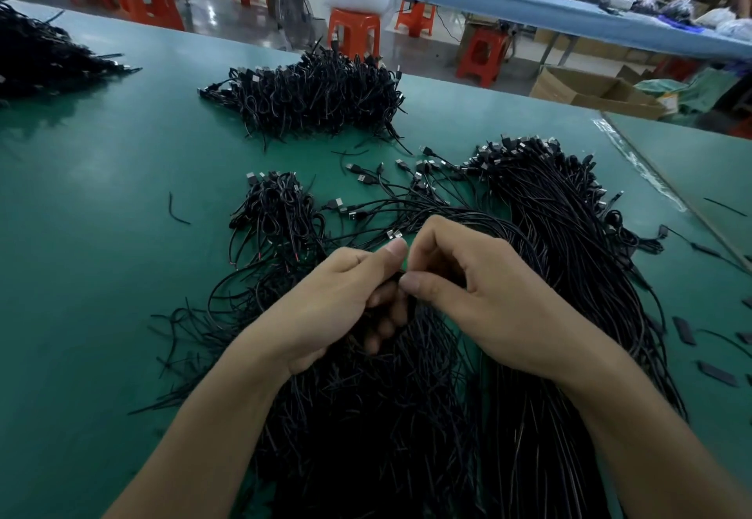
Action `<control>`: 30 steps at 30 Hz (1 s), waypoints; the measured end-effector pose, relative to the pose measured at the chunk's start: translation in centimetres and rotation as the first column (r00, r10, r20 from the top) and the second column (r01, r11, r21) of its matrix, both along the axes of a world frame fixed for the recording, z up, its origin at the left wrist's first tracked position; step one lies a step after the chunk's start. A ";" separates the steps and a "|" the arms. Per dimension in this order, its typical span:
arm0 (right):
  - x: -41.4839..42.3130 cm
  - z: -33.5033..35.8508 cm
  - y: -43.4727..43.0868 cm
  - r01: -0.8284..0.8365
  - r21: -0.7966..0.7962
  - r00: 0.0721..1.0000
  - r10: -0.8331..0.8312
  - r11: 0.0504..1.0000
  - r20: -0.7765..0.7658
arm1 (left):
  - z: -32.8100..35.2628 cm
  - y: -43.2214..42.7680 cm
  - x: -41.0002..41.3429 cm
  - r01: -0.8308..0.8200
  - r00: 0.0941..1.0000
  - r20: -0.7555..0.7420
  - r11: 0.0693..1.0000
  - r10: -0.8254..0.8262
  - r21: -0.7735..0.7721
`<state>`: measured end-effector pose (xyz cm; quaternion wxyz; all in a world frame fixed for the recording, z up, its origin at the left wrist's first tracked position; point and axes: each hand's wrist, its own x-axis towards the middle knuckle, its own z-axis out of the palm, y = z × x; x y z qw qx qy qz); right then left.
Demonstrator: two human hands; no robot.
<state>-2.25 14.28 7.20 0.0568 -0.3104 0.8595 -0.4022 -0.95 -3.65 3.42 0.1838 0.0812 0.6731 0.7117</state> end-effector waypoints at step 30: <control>-0.6 -4.8 0.7 0.147 0.605 0.960 -0.260 0.782 0.103 | -3.4 -0.3 -2.1 -0.536 0.830 -0.347 0.798 0.437 -0.276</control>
